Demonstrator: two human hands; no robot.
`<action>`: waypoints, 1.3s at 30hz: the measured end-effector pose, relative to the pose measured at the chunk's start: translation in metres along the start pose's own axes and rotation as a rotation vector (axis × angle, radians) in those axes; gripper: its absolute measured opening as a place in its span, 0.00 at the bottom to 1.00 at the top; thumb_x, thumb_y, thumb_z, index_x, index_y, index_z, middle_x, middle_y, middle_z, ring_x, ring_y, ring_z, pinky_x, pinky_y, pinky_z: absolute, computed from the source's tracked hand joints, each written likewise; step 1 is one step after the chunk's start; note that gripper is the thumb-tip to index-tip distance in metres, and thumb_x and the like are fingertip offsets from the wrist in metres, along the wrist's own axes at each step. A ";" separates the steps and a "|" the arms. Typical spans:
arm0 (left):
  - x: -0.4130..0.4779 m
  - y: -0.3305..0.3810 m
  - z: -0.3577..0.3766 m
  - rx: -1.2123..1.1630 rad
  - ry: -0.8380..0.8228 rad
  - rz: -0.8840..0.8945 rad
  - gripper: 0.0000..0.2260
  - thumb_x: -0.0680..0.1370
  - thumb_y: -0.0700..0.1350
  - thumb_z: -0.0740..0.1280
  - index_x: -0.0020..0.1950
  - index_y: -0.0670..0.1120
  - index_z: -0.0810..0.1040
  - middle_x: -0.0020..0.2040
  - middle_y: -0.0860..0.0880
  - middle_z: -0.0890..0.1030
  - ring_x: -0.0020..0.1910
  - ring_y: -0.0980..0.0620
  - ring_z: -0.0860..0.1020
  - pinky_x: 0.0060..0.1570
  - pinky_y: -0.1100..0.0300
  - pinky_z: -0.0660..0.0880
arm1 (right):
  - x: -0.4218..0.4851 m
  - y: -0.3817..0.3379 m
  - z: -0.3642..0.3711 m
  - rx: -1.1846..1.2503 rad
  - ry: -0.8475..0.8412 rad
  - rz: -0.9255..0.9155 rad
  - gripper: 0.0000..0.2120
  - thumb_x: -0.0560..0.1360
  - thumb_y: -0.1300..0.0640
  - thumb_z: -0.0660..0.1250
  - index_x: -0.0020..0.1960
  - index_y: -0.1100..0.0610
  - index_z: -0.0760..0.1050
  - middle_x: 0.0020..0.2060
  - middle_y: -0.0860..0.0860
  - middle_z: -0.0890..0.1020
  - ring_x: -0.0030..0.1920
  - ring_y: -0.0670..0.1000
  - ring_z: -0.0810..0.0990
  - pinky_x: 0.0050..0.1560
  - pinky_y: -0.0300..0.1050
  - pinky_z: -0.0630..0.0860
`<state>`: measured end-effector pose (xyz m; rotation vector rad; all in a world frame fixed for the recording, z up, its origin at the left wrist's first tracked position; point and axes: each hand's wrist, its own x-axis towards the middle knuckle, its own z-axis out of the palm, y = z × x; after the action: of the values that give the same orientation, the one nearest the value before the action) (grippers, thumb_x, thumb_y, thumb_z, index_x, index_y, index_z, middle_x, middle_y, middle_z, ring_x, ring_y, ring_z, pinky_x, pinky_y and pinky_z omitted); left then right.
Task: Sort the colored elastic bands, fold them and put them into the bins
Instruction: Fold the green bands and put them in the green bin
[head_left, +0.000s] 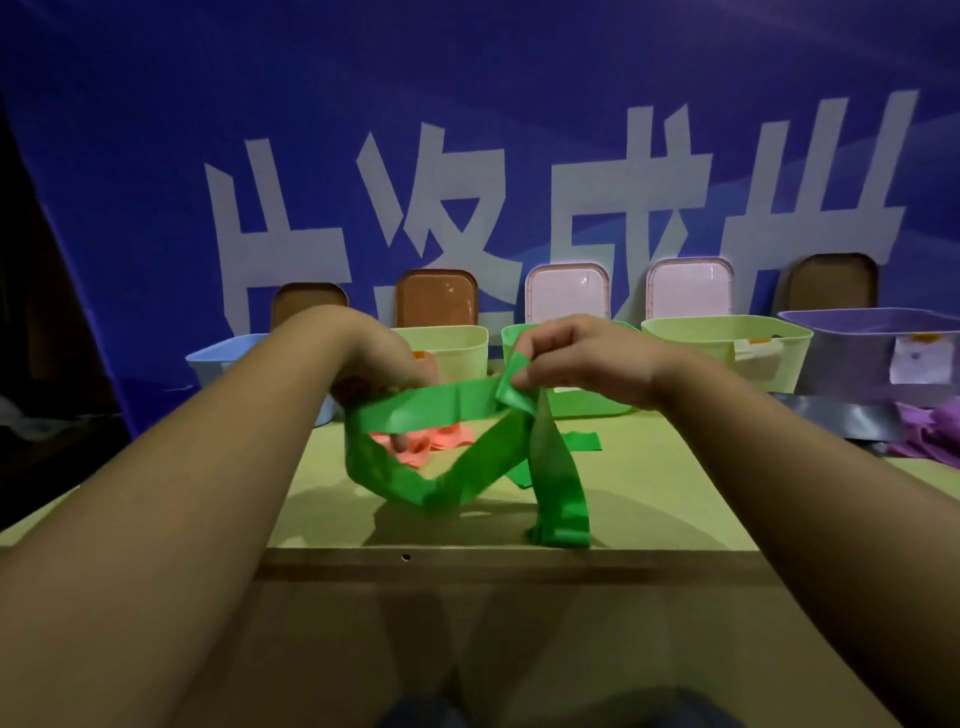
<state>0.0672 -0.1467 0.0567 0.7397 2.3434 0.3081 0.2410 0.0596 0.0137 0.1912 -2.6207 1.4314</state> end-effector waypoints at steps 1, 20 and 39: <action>-0.004 0.001 0.002 -0.038 0.002 0.099 0.22 0.88 0.58 0.61 0.68 0.42 0.81 0.57 0.42 0.88 0.45 0.50 0.87 0.50 0.53 0.83 | -0.001 0.001 0.000 0.123 0.019 -0.025 0.11 0.79 0.59 0.71 0.55 0.67 0.79 0.49 0.57 0.84 0.53 0.56 0.83 0.61 0.49 0.80; -0.018 0.008 0.027 -0.565 0.164 0.533 0.18 0.87 0.55 0.63 0.66 0.44 0.84 0.59 0.42 0.87 0.59 0.43 0.87 0.60 0.47 0.83 | -0.005 -0.013 0.021 0.596 0.258 -0.064 0.05 0.85 0.63 0.63 0.54 0.62 0.78 0.42 0.54 0.84 0.41 0.50 0.84 0.42 0.39 0.81; -0.040 0.023 0.003 -0.534 0.553 0.555 0.04 0.80 0.41 0.76 0.54 0.44 0.88 0.50 0.44 0.89 0.48 0.47 0.89 0.50 0.51 0.86 | -0.008 -0.005 0.033 0.503 0.240 -0.016 0.04 0.84 0.61 0.67 0.52 0.59 0.81 0.49 0.56 0.85 0.53 0.56 0.84 0.62 0.56 0.78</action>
<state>0.1037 -0.1513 0.0839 1.1128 2.3057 1.4752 0.2479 0.0292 -0.0011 0.0865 -2.0302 1.9466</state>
